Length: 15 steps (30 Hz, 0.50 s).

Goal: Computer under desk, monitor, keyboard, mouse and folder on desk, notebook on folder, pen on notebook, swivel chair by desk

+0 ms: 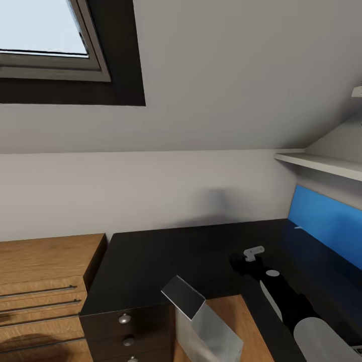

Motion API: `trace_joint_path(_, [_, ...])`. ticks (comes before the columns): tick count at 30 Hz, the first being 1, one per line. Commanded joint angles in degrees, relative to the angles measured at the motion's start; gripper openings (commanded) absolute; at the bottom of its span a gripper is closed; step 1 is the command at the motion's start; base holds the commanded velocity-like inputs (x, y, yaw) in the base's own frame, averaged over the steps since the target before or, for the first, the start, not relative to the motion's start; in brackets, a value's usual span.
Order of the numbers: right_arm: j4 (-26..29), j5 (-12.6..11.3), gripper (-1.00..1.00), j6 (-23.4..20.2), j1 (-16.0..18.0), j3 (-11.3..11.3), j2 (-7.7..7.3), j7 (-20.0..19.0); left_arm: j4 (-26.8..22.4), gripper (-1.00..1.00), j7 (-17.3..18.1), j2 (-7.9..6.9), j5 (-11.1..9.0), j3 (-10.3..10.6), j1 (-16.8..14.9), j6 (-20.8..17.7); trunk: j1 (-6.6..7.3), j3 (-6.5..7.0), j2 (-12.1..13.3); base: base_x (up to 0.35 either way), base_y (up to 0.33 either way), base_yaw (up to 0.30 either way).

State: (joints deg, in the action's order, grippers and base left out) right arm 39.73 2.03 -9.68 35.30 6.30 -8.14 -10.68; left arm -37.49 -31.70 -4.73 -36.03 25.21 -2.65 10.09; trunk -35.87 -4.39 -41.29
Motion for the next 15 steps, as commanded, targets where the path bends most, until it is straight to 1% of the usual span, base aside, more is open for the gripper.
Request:
trace_joint_path(1, [0.1,0.0,-1.00,-0.3,0.0,0.1,-0.04,-0.1,0.0,1.00,-0.4,-0.09,-0.6,0.5,-0.1,0.4,-0.02,-0.10,-0.1,0.000,0.000,0.000])
trace_joint_path(5, [0.1,0.0,-1.00,-0.3,0.0,0.2,0.03,-0.1,0.0,1.00,-0.4,-0.10,-0.6,0.5,-0.1,0.4,-0.02,-0.10,-0.1,0.000,-0.006,0.000])
trace_joint_path(7, [0.1,-0.1,-1.00,-0.4,0.0,0.2,0.04,-0.1,0.0,1.00,-0.4,-0.10,-0.6,0.4,-0.1,0.4,-0.02,-0.10,-0.1,0.000,-0.127,0.000])
trace_joint_path(12, [0.0,-0.2,-1.00,-0.6,0.0,0.2,0.09,-0.1,0.0,1.00,-0.4,-0.10,-0.6,0.4,-0.1,0.4,-0.02,-0.10,-0.1,0.000,-0.284,0.009])
trace_joint_path(15, [-0.1,-0.2,-1.00,-0.7,0.0,0.2,0.13,-0.1,0.0,1.00,-0.4,-0.10,-0.7,0.4,-0.1,0.3,-0.02,-0.10,-0.1,0.000,-0.252,0.076])
